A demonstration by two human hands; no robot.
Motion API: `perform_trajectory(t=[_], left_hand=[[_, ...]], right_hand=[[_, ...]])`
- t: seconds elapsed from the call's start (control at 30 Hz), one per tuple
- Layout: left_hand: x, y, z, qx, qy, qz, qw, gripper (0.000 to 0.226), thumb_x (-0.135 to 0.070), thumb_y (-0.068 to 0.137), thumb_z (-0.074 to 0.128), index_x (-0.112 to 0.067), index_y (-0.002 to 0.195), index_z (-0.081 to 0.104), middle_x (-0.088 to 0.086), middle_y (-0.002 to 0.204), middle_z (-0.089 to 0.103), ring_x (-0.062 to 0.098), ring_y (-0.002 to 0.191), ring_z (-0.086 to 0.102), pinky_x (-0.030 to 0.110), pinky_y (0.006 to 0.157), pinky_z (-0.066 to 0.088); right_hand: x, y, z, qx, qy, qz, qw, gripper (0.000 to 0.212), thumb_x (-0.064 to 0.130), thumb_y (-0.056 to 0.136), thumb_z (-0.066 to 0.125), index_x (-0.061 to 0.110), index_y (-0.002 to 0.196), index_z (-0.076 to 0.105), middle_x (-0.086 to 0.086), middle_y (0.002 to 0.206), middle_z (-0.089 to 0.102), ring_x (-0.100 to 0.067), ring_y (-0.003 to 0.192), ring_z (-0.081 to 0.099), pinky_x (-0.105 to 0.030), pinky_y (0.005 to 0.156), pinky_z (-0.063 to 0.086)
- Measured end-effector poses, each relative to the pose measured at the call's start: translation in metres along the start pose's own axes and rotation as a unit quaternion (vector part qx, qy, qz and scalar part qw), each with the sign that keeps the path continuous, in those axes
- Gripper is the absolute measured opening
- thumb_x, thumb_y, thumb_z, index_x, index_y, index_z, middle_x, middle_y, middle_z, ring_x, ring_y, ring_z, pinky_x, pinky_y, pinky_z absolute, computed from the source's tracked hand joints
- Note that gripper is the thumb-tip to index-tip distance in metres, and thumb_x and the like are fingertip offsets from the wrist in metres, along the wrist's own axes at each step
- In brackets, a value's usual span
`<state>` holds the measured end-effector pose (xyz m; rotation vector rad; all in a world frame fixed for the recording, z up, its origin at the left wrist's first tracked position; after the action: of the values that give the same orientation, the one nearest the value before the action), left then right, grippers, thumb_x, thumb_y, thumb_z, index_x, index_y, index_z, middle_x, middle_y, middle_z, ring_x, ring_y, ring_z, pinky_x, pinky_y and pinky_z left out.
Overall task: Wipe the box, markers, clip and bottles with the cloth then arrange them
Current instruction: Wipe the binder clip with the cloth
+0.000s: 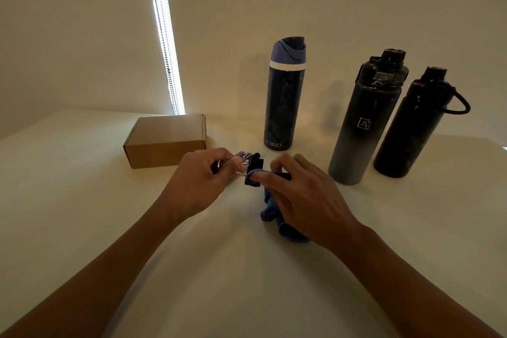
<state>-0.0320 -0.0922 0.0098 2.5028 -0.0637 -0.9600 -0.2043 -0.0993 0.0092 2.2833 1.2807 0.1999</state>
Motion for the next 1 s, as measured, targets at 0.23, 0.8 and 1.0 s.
perform_trajectory(t=[0.23,0.8,1.0], left_hand=[[-0.011,-0.002,-0.003,0.016,0.01,0.045,0.999,0.014,-0.039,0.102,0.061,-0.042,0.088,0.065,-0.015,0.069,0.059,0.003,0.064,0.054,0.013,0.057,0.04],[-0.007,-0.001,-0.003,0.024,0.028,0.039,0.999,0.016,-0.039,0.105,0.056,-0.04,0.089,0.059,-0.015,0.075,0.061,0.002,0.071,0.057,0.015,0.057,0.038],[0.001,0.001,-0.013,-0.004,0.023,0.026,0.999,0.02,-0.041,0.105,0.055,-0.039,0.085,0.061,-0.011,0.071,0.061,0.008,0.065,0.056,0.016,0.056,0.04]], right_hand=[[-0.015,-0.001,-0.009,-0.021,0.005,0.067,0.998,0.04,0.028,0.099,0.051,0.039,0.138,0.052,0.002,0.111,0.05,-0.019,0.094,0.049,-0.037,0.074,0.048],[-0.009,0.0,-0.018,-0.002,-0.001,0.073,0.997,0.044,0.023,0.099,0.046,0.04,0.138,0.054,0.004,0.111,0.047,-0.018,0.096,0.046,-0.038,0.077,0.046],[0.014,0.001,0.003,0.036,0.003,-0.01,0.999,0.062,0.035,0.082,0.078,0.036,0.134,0.043,-0.007,0.111,0.055,-0.022,0.088,0.055,-0.038,0.066,0.055]])
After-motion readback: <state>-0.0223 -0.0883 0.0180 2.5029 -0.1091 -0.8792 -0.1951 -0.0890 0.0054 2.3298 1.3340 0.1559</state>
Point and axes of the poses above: each hand's wrist, its own y-axis towards the middle knuckle, its own z-axis out of the palm, x = y × z, the point moved 9 cm from there along y, towards the middle knuckle
